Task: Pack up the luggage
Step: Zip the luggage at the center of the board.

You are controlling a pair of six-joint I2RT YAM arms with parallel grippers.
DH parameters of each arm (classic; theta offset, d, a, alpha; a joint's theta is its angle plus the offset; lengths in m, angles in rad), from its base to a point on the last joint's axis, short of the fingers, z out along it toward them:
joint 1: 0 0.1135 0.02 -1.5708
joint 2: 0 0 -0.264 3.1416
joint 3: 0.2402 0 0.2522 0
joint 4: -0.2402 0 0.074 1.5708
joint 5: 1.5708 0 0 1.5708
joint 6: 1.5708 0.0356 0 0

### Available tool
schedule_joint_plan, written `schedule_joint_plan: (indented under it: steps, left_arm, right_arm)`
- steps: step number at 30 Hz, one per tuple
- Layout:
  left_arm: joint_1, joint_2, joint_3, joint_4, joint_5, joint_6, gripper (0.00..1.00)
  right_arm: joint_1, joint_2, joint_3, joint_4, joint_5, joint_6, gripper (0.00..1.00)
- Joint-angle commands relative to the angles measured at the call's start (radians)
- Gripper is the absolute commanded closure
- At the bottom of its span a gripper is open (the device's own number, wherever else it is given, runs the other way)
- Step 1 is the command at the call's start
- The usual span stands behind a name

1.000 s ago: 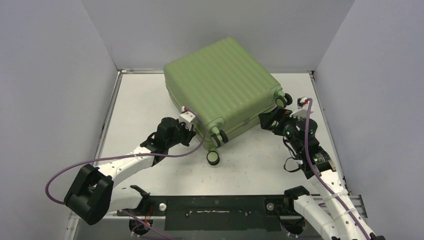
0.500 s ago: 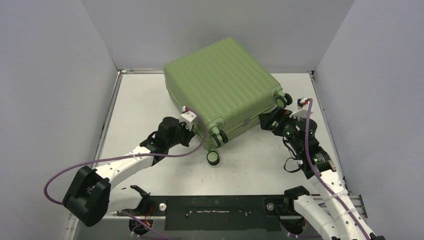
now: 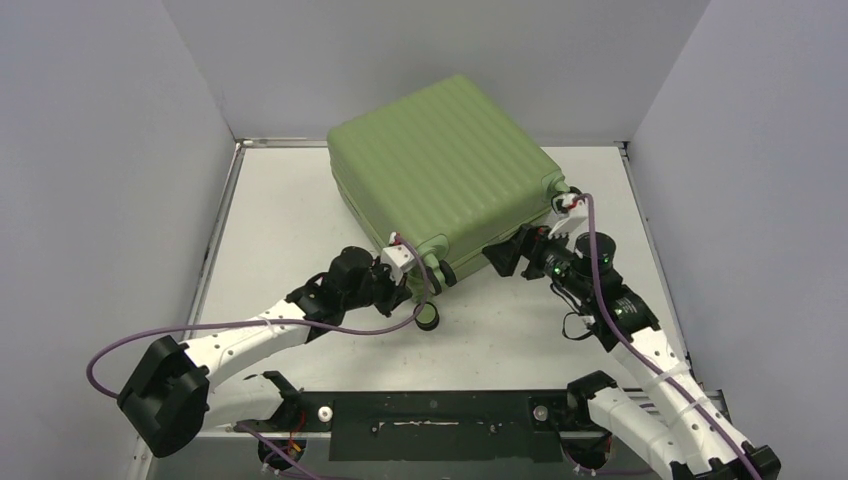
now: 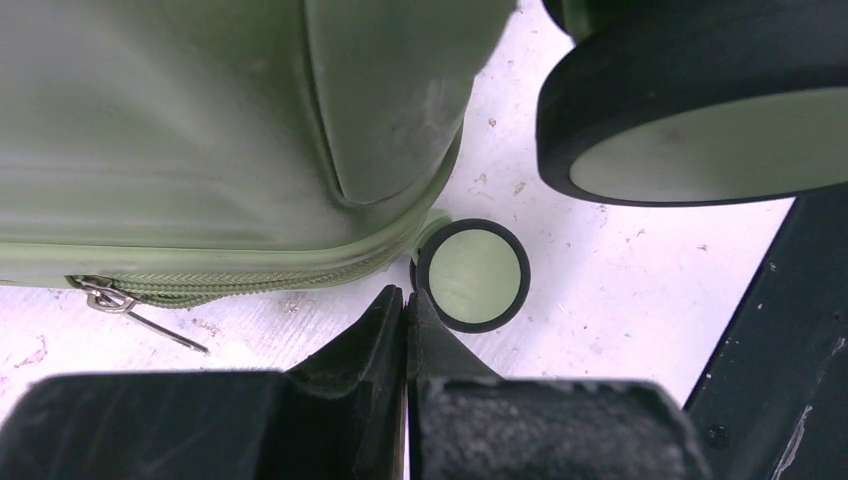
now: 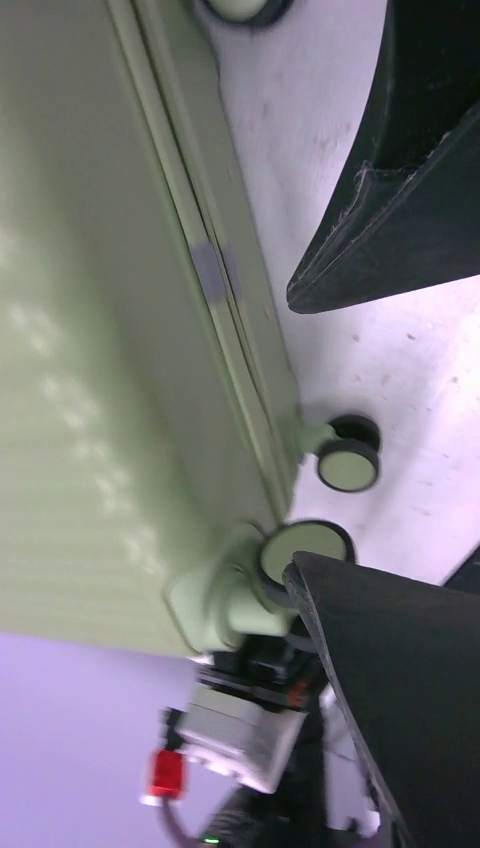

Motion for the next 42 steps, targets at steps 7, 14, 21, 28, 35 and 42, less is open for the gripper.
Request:
schedule_joint_plan:
  steps: [7,14,21,28,35,42]
  left_arm:
    - [-0.004,-0.1,0.029,-0.024,-0.147,-0.033,1.0]
    - [0.037,-0.202,0.022,-0.107,-0.298,-0.058,0.37]
    - [0.222,-0.123,0.031,-0.096,-0.102,-0.102,0.27]
    - [0.272,-0.033,0.009,0.033,0.037,-0.043,0.34]
    - [0.272,0.018,-0.046,0.273,0.04,-0.041,0.36]
    - [0.272,0.112,-0.031,0.37,0.044,-0.035,0.5]
  right_arm:
    - [0.293,0.029,-0.005,0.05,0.174,-0.059,0.06]
    - [0.294,0.006,-0.015,0.068,0.204,-0.059,0.06]
    - [0.294,-0.004,-0.019,0.068,0.21,-0.061,0.07]
    - [0.295,-0.039,-0.033,0.057,0.23,-0.077,0.07]
    - [0.296,-0.063,-0.048,0.057,0.247,-0.089,0.07]
    - [0.295,-0.069,-0.051,0.049,0.256,-0.092,0.07]
